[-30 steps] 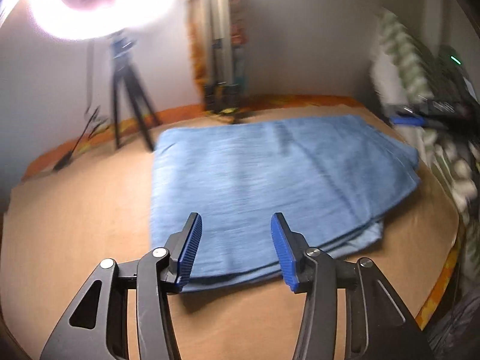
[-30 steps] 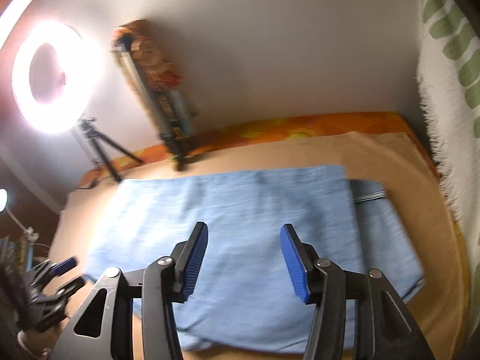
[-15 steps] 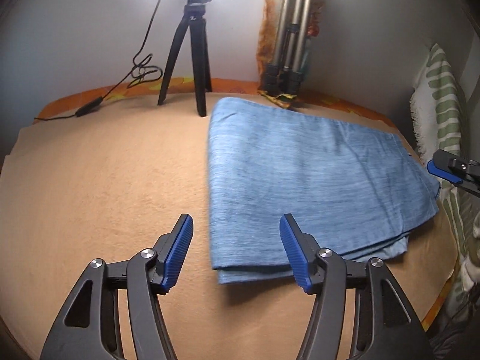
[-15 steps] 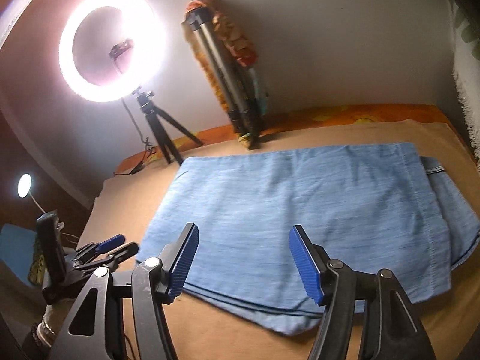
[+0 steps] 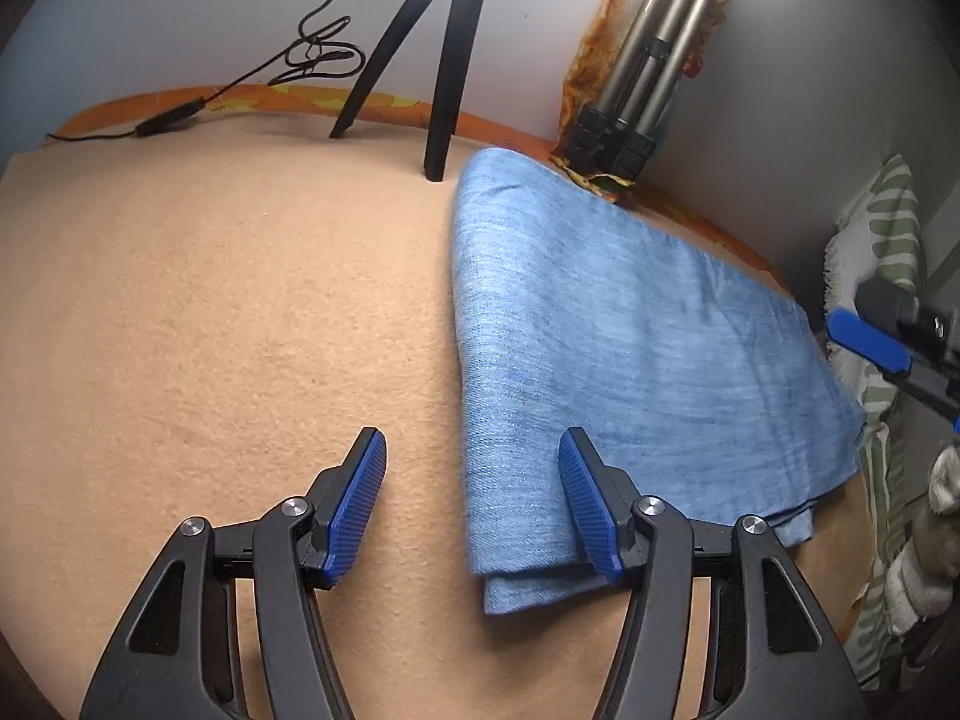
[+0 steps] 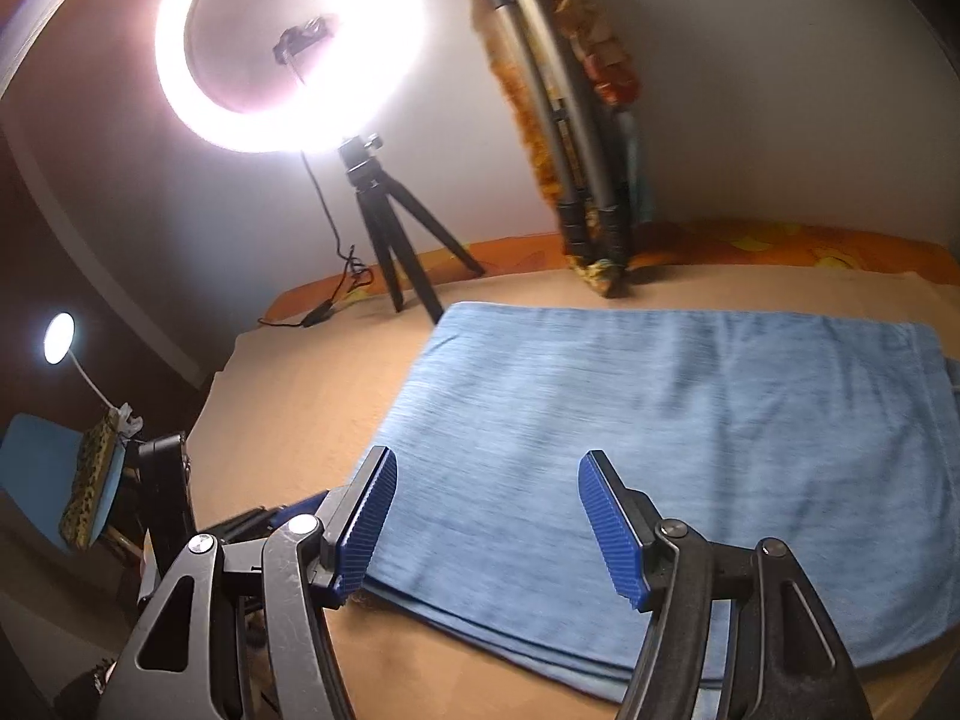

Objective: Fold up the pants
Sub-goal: 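Move both open tools toward the edge of the folded jeans, then grasp the folded jeans edge with the left tool while the right tool grasps beside it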

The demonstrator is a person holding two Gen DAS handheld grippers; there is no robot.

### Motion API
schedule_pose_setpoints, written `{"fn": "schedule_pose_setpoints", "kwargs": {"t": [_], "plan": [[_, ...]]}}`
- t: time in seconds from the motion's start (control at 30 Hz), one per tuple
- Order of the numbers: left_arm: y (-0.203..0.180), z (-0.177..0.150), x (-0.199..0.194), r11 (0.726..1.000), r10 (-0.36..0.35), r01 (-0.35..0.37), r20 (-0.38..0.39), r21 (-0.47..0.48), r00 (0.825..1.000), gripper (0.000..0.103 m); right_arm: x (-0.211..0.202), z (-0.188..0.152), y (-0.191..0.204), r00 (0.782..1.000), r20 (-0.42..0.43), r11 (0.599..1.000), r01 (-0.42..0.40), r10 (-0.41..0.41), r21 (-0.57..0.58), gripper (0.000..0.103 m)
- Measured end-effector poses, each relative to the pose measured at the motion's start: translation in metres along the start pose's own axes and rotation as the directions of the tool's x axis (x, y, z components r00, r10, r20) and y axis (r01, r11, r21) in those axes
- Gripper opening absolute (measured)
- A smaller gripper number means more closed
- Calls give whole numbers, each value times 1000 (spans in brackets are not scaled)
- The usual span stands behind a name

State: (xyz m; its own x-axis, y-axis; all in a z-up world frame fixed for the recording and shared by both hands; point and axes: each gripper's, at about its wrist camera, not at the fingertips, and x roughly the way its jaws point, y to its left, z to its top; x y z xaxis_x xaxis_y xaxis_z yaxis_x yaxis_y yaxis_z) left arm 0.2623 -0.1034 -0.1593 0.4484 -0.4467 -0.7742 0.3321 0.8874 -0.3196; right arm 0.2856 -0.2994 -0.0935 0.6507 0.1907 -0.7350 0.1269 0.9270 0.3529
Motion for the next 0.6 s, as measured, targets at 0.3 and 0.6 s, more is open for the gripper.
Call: {"fn": "schedule_pose_setpoints", "kwargs": {"t": [0.3, 0.6], "plan": [[7, -3, 10, 996, -73, 73, 8, -56, 997, 18, 47, 33, 24, 999, -45, 1000, -3, 3, -11, 66], [-10, 3, -9, 992, -123, 124, 107, -5, 987, 9, 127, 69, 53, 983, -172, 997, 51, -60, -57, 67]]}}
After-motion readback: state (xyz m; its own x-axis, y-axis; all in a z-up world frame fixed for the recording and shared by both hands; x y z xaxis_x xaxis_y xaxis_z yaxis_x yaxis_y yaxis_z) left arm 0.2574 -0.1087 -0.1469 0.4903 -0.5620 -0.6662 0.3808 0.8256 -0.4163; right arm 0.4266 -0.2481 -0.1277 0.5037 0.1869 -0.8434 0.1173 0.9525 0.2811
